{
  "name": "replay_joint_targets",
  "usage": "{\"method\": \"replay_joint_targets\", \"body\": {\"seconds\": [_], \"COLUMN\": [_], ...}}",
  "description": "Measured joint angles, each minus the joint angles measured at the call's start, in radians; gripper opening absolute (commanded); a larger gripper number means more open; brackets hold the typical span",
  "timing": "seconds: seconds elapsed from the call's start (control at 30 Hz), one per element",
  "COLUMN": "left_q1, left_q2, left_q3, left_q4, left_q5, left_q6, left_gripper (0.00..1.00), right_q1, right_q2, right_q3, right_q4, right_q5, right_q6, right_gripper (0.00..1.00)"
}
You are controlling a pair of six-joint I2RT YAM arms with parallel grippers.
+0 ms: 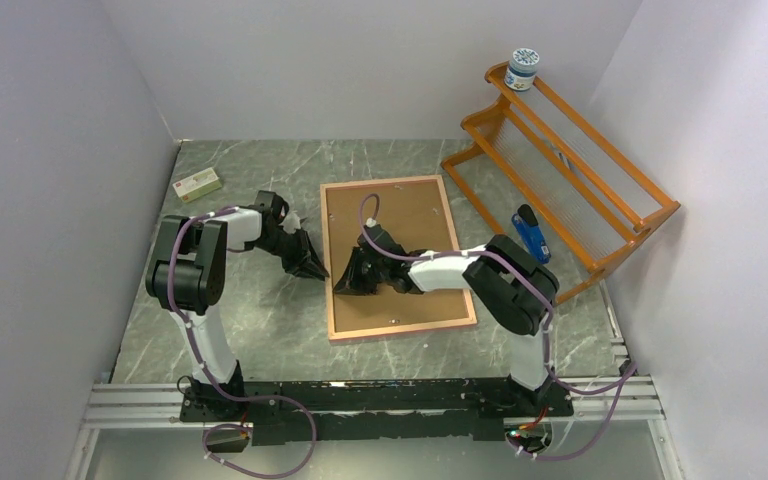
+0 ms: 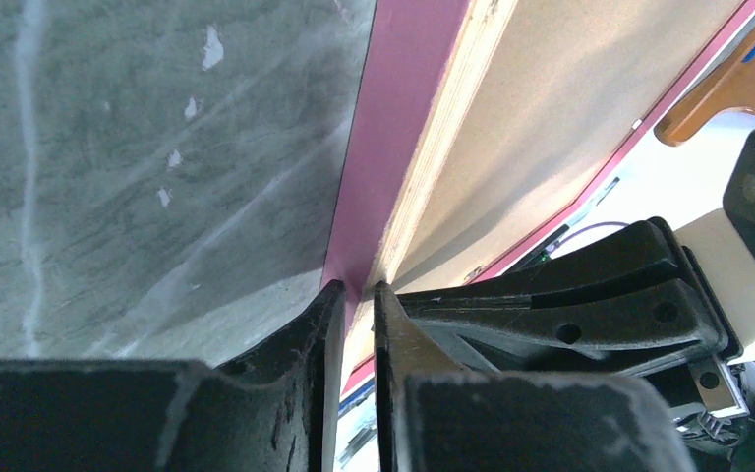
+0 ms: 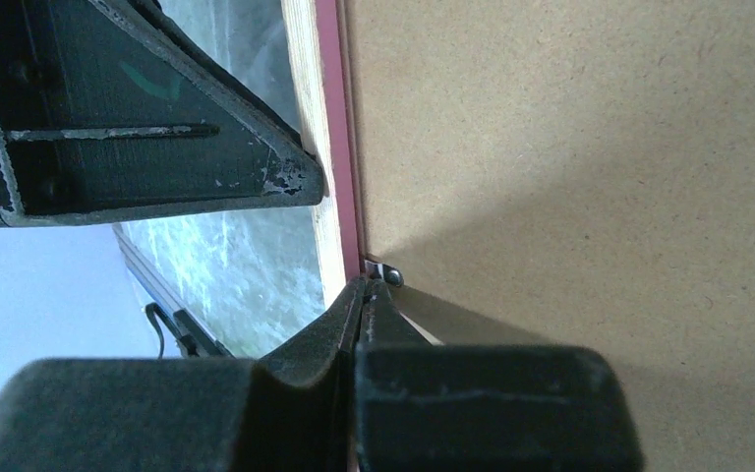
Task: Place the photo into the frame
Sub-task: Install the photo frame at the center of the board.
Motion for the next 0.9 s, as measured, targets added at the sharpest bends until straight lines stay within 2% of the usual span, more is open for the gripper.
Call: {"method": "replay_joint_targets", "body": {"seconds": [0.13,0.33,0.47,0.73,0.9], "left_q1": [-0.003,-0.014,-0.015,-0.013,-0.007], "left_q2": [0.0,0.0,0.0,0.04,0.099], "left_q3": [0.011,0.042,0.087,0.198,0.269], "left_q4": [-0.017,-0.051,-0.065,-0.076,-0.084], "left_q5": [-0.012,-0.066,-0.117,-0.182,-0.224], "left_q6": [0.0,0.001,0.0,0.0,0.0], "left_gripper": [0.24,0.41,0.44,0.45,0.45], "right_q1": [0.005,-0.001,-0.04,-0.173,-0.23], "right_q2": [-0.021,-0.159,-0.2,-0.09,0.074], "right_q3": [-0.024,-0.087,-0.029,0.135,0.305], "right_q4": [0.024,0.01,-0.026,-0.094,-0.123], "right_q5": [0.018,0.038,0.045,0.052,0.033], "right_q6": [-0.022,-0.058,-0.074,-0.117,-0.179], "right_gripper": [0.17,0.2,0.19,0.2,0.24]}}
